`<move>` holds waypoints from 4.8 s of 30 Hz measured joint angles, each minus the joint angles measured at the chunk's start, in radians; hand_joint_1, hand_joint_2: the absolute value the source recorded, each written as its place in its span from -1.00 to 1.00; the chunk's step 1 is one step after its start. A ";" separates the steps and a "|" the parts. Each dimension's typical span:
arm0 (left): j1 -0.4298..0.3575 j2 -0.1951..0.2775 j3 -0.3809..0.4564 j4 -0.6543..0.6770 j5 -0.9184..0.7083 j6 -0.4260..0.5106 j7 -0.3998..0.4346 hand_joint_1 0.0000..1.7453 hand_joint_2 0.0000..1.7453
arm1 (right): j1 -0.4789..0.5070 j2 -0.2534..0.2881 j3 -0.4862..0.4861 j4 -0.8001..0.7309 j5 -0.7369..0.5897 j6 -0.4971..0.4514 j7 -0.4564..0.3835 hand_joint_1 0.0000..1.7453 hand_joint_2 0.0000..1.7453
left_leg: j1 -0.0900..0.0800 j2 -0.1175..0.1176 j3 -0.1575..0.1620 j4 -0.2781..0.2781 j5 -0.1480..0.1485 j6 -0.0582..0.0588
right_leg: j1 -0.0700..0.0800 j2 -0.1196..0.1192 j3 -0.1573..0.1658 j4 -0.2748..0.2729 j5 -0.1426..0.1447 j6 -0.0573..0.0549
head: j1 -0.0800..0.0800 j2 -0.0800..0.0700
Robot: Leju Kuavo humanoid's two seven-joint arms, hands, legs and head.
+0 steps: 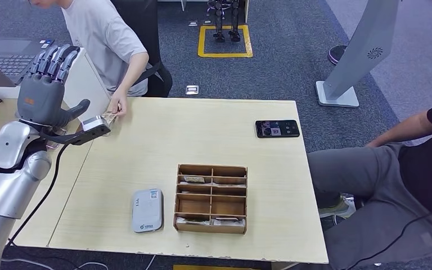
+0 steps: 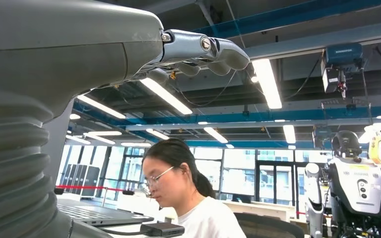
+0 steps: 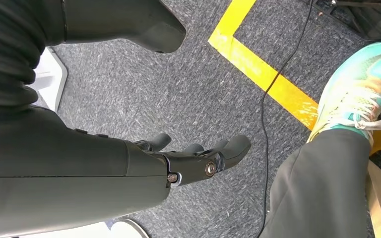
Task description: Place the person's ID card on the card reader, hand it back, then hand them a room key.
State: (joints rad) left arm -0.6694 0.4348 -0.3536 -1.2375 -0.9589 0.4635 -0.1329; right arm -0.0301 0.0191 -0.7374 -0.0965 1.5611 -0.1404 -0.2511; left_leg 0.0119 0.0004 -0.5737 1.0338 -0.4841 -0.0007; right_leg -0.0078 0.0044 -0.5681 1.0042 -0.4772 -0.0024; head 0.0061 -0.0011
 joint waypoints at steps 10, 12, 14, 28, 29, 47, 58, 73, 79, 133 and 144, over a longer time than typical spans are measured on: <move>0.008 -0.007 0.001 -0.003 0.122 -0.092 -0.022 -1.00 1.00 | 0.001 0.000 -0.007 -0.002 -0.002 -0.003 0.004 -1.00 1.00 | 0.000 0.000 0.000 0.000 0.000 0.000 | 0.000 0.000 0.000 0.000 0.000 0.000 | 0.000 0.000; 0.032 -0.009 -0.003 -0.038 0.241 -0.203 -0.116 -1.00 1.00 | 0.001 0.000 -0.009 -0.003 -0.005 -0.003 0.003 -1.00 1.00 | 0.000 0.000 0.000 0.000 0.000 0.000 | 0.000 0.000 0.000 0.000 0.000 0.000 | 0.000 0.000; 0.089 -0.006 -0.027 -0.145 0.392 -0.406 -0.238 -1.00 1.00 | 0.004 0.000 -0.013 -0.004 -0.012 -0.003 0.004 -1.00 1.00 | -0.001 0.000 0.000 0.000 0.000 0.000 | -0.001 0.000 0.000 0.000 0.000 0.000 | -0.001 0.000; 0.529 0.136 -0.203 -0.637 0.537 -0.460 -0.440 -1.00 1.00 | 0.024 0.000 -0.040 -0.025 -0.055 -0.020 -0.024 -1.00 1.00 | 0.000 0.004 0.000 -0.001 -0.005 0.001 | -0.001 0.004 -0.001 0.000 -0.003 0.000 | 0.001 0.000; 0.549 0.144 -0.203 -0.649 0.539 -0.462 -0.444 -1.00 1.00 | 0.026 0.000 -0.041 -0.026 -0.055 -0.020 -0.023 -1.00 1.00 | 0.000 0.003 0.000 -0.001 -0.005 0.001 | -0.001 0.004 -0.001 0.000 -0.003 0.000 | 0.001 0.000; 0.621 0.185 -0.203 -0.674 0.341 -0.407 -0.349 -1.00 1.00 | 0.030 0.000 -0.050 -0.030 -0.063 -0.020 -0.015 -1.00 1.00 | 0.000 0.002 0.000 -0.001 -0.005 0.001 | -0.001 0.002 0.000 0.000 -0.003 0.001 | 0.002 0.000; 0.621 0.190 -0.203 -0.674 0.341 -0.407 -0.349 -1.00 1.00 | 0.030 -0.001 -0.051 -0.032 -0.063 -0.020 -0.015 -1.00 1.00 | 0.000 0.002 0.000 -0.001 -0.005 0.001 | -0.001 0.002 0.000 0.000 -0.003 0.001 | 0.001 0.000; 0.587 0.075 -0.288 -0.568 -0.013 -0.174 -0.101 -1.00 1.00 | 0.029 0.000 -0.055 -0.043 -0.067 -0.013 -0.003 -1.00 1.00 | -0.001 0.002 0.000 0.000 -0.005 0.001 | -0.001 0.002 0.000 -0.001 -0.003 0.001 | 0.002 0.000; 0.551 -0.028 -0.313 -0.466 -0.044 -0.164 0.023 -1.00 1.00 | 0.025 0.006 -0.055 -0.043 -0.066 0.001 0.009 -1.00 1.00 | -0.001 0.001 0.000 0.000 -0.005 0.001 | -0.001 0.001 0.000 -0.001 -0.003 0.001 | 0.001 0.000; 0.580 -0.066 -0.318 -0.388 0.172 -0.294 -0.124 -1.00 1.00 | 0.027 0.010 -0.056 -0.044 -0.074 0.001 0.012 -1.00 1.00 | -0.001 0.001 0.000 0.000 -0.005 0.001 | -0.001 0.001 0.000 -0.001 -0.003 0.001 | 0.000 0.000; 0.591 -0.057 -0.348 -0.406 0.187 -0.348 -0.144 -1.00 1.00 | 0.030 0.010 -0.056 -0.047 -0.074 -0.015 0.010 -1.00 1.00 | -0.001 0.001 0.000 0.000 -0.005 0.001 | -0.001 0.001 0.000 -0.001 -0.003 0.001 | 0.000 0.000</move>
State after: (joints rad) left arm -0.0786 0.3777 -0.7016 -1.6431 -0.7722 0.1153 -0.2766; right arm 0.0001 0.0293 -0.7939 -0.1439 1.4874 -0.1553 -0.2414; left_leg 0.0113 0.0015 -0.5736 1.0335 -0.4887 0.0001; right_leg -0.0089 0.0057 -0.5682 1.0036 -0.4800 -0.0012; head 0.0066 -0.0011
